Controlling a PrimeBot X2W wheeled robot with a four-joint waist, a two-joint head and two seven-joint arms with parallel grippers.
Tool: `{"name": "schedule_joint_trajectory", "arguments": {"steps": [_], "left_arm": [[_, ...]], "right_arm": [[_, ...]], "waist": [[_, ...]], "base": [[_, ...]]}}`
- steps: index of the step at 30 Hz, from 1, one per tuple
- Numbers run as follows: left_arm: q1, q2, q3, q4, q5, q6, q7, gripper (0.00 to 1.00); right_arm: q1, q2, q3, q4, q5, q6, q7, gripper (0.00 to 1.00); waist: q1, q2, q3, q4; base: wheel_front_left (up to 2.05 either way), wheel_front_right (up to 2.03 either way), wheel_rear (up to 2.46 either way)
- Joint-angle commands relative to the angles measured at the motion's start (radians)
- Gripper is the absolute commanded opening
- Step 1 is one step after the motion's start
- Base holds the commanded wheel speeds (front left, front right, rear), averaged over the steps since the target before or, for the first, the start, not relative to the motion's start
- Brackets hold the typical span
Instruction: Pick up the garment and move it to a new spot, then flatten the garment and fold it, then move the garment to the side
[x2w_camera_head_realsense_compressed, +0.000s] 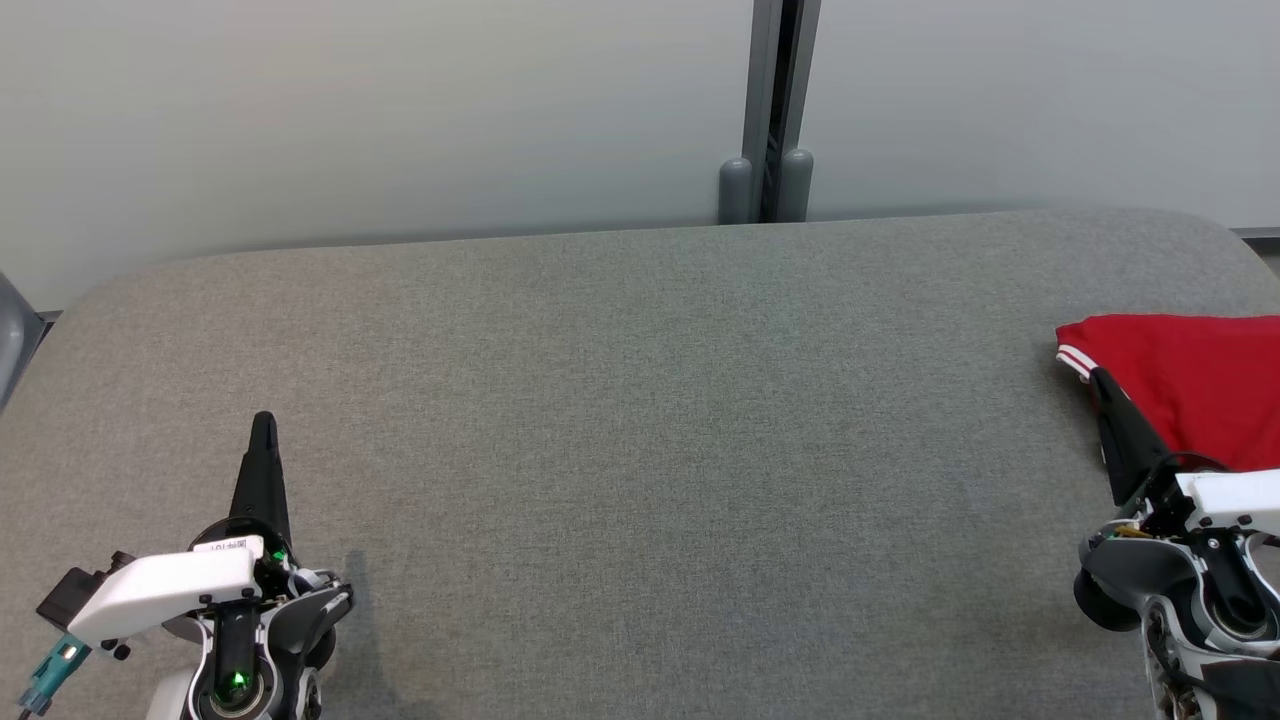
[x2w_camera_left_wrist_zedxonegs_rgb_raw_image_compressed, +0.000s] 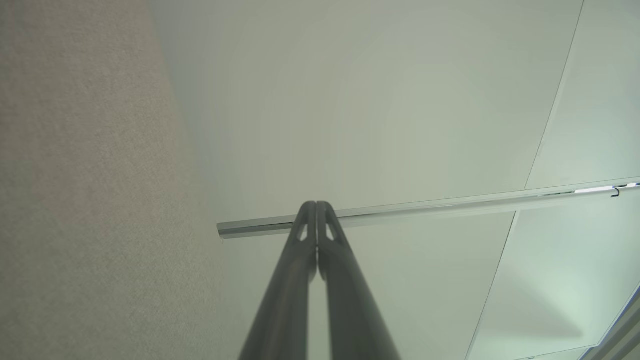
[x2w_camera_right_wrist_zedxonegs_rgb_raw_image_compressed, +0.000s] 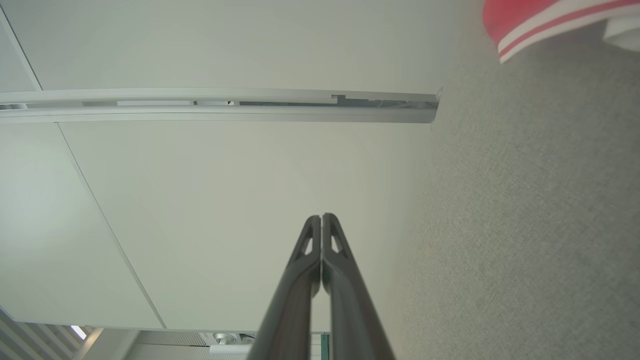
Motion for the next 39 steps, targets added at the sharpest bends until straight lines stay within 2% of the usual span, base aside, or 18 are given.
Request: {"name": "schedule_joint_trajectory", "arguments": {"steps": [1, 39], "left_arm": [[-0.013, 0.003, 0.004, 0.0, -0.001, -0.004, 0.002, 0.0], [-0.013, 0.003, 0.001, 0.0, -0.003, -0.004, 0.0, 0.0]], "right_arm": [[-0.008, -0.007, -0.003, 0.002, 0.003, 0.0, 0.004, 0.0], [-0.008, -0.006, -0.003, 0.001, 0.003, 0.0, 0.004, 0.0]], "waist": [[0.0, -0.0001, 0.0, 0.0], [0.0, -0.0001, 0.0, 0.0]], "base": [[0.0, 0.0, 0.0], [0.0, 0.0, 0.0]]}}
